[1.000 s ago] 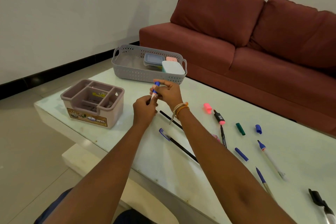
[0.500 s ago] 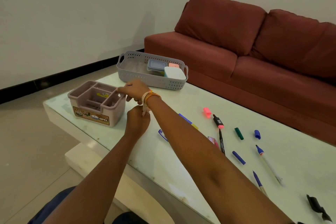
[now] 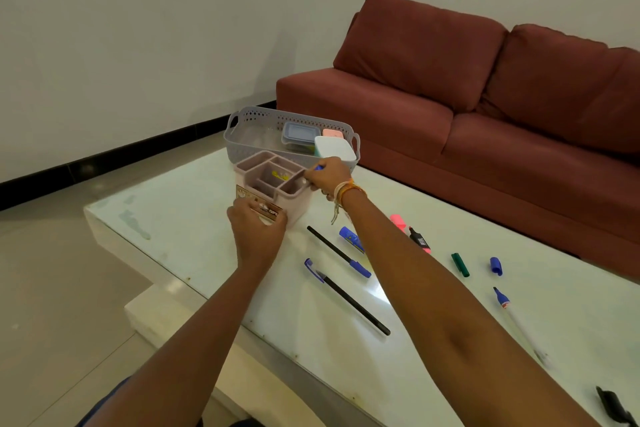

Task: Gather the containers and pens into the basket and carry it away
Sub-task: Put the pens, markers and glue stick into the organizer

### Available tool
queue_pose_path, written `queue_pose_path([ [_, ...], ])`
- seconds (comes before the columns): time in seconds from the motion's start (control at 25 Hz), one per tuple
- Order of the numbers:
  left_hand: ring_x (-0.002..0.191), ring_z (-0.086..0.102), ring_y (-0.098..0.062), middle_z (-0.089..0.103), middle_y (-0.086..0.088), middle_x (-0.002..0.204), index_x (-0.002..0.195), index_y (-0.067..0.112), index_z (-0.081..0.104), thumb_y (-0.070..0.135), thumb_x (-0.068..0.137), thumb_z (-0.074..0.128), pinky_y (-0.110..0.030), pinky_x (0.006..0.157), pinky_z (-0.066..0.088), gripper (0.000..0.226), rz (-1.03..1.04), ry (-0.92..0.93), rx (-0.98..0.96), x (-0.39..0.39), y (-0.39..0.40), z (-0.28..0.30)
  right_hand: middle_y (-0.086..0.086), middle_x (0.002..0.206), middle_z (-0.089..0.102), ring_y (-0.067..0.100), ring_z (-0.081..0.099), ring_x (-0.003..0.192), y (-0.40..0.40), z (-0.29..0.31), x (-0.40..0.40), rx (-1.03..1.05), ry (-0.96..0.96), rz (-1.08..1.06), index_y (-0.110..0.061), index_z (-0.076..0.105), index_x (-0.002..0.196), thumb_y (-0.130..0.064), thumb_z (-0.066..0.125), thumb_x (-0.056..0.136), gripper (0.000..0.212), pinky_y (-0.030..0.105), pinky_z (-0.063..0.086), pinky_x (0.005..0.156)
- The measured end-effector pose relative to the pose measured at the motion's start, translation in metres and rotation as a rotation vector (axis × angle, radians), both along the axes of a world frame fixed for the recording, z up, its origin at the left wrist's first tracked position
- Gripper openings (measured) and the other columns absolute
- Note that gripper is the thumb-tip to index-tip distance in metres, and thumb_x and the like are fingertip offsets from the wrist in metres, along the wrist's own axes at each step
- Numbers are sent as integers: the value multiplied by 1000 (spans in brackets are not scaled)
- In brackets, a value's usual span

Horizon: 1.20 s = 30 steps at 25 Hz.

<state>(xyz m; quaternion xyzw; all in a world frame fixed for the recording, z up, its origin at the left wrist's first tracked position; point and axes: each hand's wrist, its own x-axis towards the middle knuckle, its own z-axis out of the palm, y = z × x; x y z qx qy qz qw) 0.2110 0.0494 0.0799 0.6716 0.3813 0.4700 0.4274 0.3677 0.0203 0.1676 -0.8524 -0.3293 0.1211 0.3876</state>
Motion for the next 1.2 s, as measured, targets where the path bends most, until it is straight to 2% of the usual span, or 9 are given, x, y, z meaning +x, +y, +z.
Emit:
queue_pose_path([
  [0.16, 122, 41, -29, 34, -13, 136, 133, 15, 31, 51, 59, 83, -41, 91, 51, 97, -47, 251, 90, 11, 4, -1, 25, 105, 63, 32, 59, 85, 9, 29, 7, 318, 108, -194, 8, 56, 115, -16, 43, 97, 33, 35, 50, 74],
  [0.24, 128, 38, -34, 29, -14, 144, 139, 22, 27, 56, 60, 80, -46, 94, 50, 101, -25, 294, 119, 14, 4, -5, 18, 94, 60, 22, 56, 73, 17, 50, 4, 594, 257, -93, 7, 53, 121, -5, 40, 98, 29, 27, 54, 66],
  [0.36, 129, 39, -35, 27, -15, 148, 138, 26, 32, 61, 64, 74, -48, 96, 49, 92, 10, 393, 129, 17, 5, -9, 13, 94, 61, 25, 64, 85, 39, 65, -11, 752, 240, 120, -1, 59, 120, -1, 52, 94, 26, 38, 57, 86],
  [0.48, 129, 41, -32, 31, -12, 148, 136, 27, 38, 55, 74, 70, -46, 98, 49, 76, 43, 412, 129, 21, 6, -9, 27, 95, 64, 42, 62, 97, 70, 64, -24, 698, 114, 145, 0, 62, 116, 0, 59, 89, 27, 51, 51, 95],
  [0.64, 127, 46, -29, 38, -10, 146, 132, 26, 43, 52, 78, 69, -43, 97, 49, 65, 78, 398, 146, 23, 7, -12, 20, 85, 61, 29, 58, 84, 98, 48, -22, 560, 85, 124, 0, 66, 113, 3, 65, 83, 30, 52, 52, 91],
  [0.84, 128, 45, -29, 36, -10, 146, 133, 25, 42, 51, 79, 68, -44, 99, 49, 66, 50, 405, 158, 21, 8, -11, 15, 110, 69, 28, 64, 106, 84, 28, -6, 134, 6, 152, -6, 64, 120, -8, 72, 80, 41, 40, 48, 101],
  [0.96, 121, 49, -32, 34, -15, 142, 133, 20, 37, 44, 77, 72, -44, 96, 51, 70, 3, 342, 120, 16, 7, -7, 11, 111, 68, 22, 62, 108, 39, 30, 6, 200, 33, 71, -8, 61, 125, -15, 73, 81, 46, 36, 46, 104],
  [1.08, 101, 54, -35, 35, -20, 123, 123, 4, 35, 27, 73, 79, -36, 79, 54, 70, 9, 202, 66, 9, -5, -2, 15, 122, 65, 28, 62, 112, -25, 25, 18, 188, -38, -61, -4, 68, 115, -8, 66, 83, 33, 31, 51, 95],
  [1.2, 83, 55, -28, 46, -16, 105, 103, 4, 47, 19, 78, 74, -31, 68, 49, 40, -13, 156, 132, -2, -16, -5, 19, 107, 71, 28, 70, 90, -87, 6, 21, 86, 15, -97, 0, 70, 103, -4, 61, 84, 21, 25, 53, 72],
])
